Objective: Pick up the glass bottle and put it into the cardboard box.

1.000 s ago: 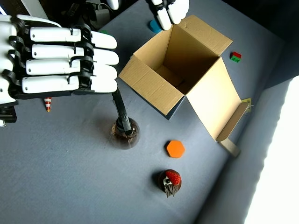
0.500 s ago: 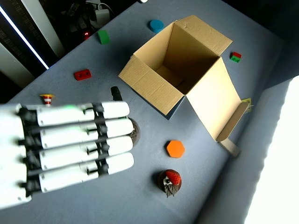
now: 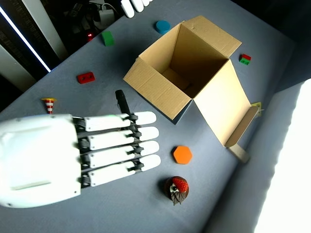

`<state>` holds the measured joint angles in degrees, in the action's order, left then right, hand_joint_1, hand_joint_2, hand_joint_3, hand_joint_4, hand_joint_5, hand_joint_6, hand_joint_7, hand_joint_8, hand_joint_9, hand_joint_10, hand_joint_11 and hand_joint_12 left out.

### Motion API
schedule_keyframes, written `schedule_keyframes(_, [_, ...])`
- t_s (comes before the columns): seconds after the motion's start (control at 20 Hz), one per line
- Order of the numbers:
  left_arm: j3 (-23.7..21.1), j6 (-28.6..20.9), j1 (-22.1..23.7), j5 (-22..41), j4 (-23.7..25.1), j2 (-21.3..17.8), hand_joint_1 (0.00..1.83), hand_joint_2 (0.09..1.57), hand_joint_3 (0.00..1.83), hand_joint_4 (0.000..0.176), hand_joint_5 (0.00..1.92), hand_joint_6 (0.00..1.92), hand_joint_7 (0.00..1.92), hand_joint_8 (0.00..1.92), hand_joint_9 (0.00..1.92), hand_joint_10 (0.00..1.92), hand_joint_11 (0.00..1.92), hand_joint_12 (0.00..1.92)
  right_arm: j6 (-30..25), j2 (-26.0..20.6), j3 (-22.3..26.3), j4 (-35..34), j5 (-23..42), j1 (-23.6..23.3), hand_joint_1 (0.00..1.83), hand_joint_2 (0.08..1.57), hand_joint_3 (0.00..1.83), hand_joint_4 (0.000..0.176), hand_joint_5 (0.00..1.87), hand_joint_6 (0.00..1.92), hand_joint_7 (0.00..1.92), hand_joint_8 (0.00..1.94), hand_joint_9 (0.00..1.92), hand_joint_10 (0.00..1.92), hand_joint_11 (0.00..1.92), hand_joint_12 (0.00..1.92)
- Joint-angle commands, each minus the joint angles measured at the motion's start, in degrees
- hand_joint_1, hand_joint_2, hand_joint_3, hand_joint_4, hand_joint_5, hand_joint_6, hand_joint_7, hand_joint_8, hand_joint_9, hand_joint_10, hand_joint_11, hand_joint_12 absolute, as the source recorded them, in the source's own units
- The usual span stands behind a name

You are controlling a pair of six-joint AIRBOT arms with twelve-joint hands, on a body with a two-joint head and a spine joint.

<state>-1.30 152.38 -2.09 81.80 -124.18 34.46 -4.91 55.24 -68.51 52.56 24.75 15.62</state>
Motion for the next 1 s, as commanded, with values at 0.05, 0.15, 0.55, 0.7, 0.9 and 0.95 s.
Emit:
schedule_keyframes(0.05, [-0.3,-2.6,-2.6,-2.4,7.2,-0.1,0.00,1.29,0.01,0.030,0.00,0.00,0.00,0.00,0.00,0.00,0.00,0.15,-0.4,0.6,-0.8,-2.4,3.2,-0.9,1.05,0.99,0.05,0.000,0.00,0.00,0.00,0.00,0.00,0.07,0.00,0.00])
schedule_keyframes(0.15, [-0.2,-4.3,-5.3,-3.4,9.6,0.3,0.00,1.30,0.01,0.030,0.00,0.00,0.00,0.00,0.00,0.00,0.00,0.15,-0.4,1.5,-1.3,-2.4,2.5,-0.4,1.05,0.99,0.05,0.000,0.00,0.00,0.00,0.00,0.00,0.07,0.00,0.00])
schedule_keyframes(0.55, [3.6,-15.3,-17.3,-6.9,19.2,7.7,0.00,1.31,0.01,0.031,0.00,0.00,0.00,0.00,0.00,0.00,0.00,0.11,-4.9,5.6,-4.3,-0.9,1.2,1.2,1.07,1.00,0.05,0.000,0.00,0.00,0.00,0.00,0.00,0.05,0.00,0.00])
schedule_keyframes(0.7, [4.6,-16.8,-18.3,-3.4,20.2,12.6,0.00,1.32,0.01,0.030,0.01,0.00,0.00,0.00,0.00,0.00,0.00,0.16,-5.4,6.9,-5.4,-0.9,2.0,1.4,1.06,0.99,0.05,0.000,0.00,0.00,0.00,0.00,0.00,0.04,0.00,0.00])
schedule_keyframes(0.9, [5.5,-21.6,-22.4,1.6,22.4,19.2,0.00,1.32,0.00,0.019,0.00,0.00,0.00,0.00,0.00,0.00,0.00,0.13,-6.8,8.8,-7.6,-0.9,3.0,2.3,1.06,0.99,0.05,0.000,0.00,0.00,0.00,0.00,0.00,0.03,0.00,0.00])
schedule_keyframes(0.95, [5.7,-21.8,-23.0,1.8,22.7,19.5,0.00,1.32,0.00,0.019,0.00,0.00,0.00,0.00,0.00,0.00,0.00,0.13,-6.8,9.0,-7.7,-0.9,3.2,2.3,1.06,0.99,0.05,0.000,0.00,0.00,0.00,0.00,0.00,0.03,0.00,0.00])
